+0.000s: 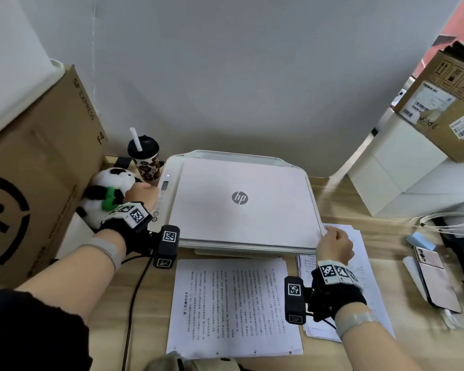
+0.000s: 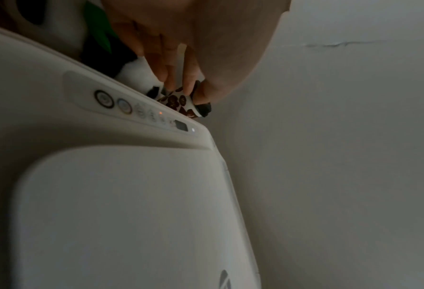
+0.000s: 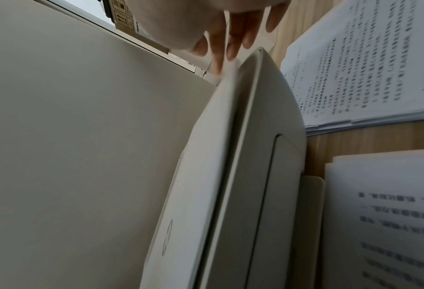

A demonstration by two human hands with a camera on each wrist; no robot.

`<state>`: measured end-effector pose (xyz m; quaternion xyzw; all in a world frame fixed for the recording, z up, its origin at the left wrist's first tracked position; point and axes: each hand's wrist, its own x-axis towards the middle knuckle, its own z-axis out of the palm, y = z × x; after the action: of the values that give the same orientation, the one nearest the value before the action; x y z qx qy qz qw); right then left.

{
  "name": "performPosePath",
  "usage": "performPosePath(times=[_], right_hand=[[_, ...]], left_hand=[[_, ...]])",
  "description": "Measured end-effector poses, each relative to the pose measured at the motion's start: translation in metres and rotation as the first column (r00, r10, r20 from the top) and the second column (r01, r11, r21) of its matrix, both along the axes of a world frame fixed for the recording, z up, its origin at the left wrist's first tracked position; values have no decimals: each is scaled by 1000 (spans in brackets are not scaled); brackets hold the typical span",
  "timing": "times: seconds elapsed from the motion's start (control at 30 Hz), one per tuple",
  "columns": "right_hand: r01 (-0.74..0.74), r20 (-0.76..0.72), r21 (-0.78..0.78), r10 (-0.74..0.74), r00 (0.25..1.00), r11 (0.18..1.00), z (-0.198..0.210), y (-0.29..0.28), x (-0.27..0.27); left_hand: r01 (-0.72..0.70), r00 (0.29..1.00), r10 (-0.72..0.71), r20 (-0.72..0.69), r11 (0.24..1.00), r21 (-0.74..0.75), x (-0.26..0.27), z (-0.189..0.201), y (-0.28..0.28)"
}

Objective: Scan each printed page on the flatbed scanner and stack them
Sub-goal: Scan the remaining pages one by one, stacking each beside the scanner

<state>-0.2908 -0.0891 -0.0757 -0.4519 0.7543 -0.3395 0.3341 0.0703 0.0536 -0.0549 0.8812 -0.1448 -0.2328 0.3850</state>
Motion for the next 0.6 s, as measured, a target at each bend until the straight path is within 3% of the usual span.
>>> performPosePath(times=[0.17,0.37,0.6], right_hand=[[-25,41,26,24,999,999,-2,-6,-3],[-35,75,77,29,997,996,-11,-14,-7],[-39,152,109,22,988,993,-17,-15,-6]], left_hand=[[97,994,-91,-67,992,84,-9,-3,-4],[36,999,-37,-19,999,-38,-12,-12,1],[-70,970,43,-240,992,-105,5,-19,-2]])
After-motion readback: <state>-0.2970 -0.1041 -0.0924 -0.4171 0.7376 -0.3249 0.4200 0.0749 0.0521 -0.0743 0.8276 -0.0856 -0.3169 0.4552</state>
